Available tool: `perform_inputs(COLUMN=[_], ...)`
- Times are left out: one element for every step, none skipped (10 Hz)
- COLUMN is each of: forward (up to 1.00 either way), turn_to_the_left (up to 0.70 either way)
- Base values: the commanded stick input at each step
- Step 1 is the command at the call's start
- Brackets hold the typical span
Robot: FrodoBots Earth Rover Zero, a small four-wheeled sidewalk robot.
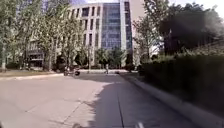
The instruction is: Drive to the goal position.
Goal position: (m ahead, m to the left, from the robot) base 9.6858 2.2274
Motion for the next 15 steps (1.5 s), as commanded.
perform_inputs(forward=[0.7, 0.7, 0.7, 0.7, 0.7, 0.7, 0.7, 0.7, 0.7, 0.7, 0.7, 0.7, 0.7, 0.7, 0.7], turn_to_the_left=[0.0, 0.0, 0.0, 0.0, 0.0, 0.0, 0.0, 0.0, 0.0, 0.0, 0.0, 0.0, 0.0, 0.0, 0.0])
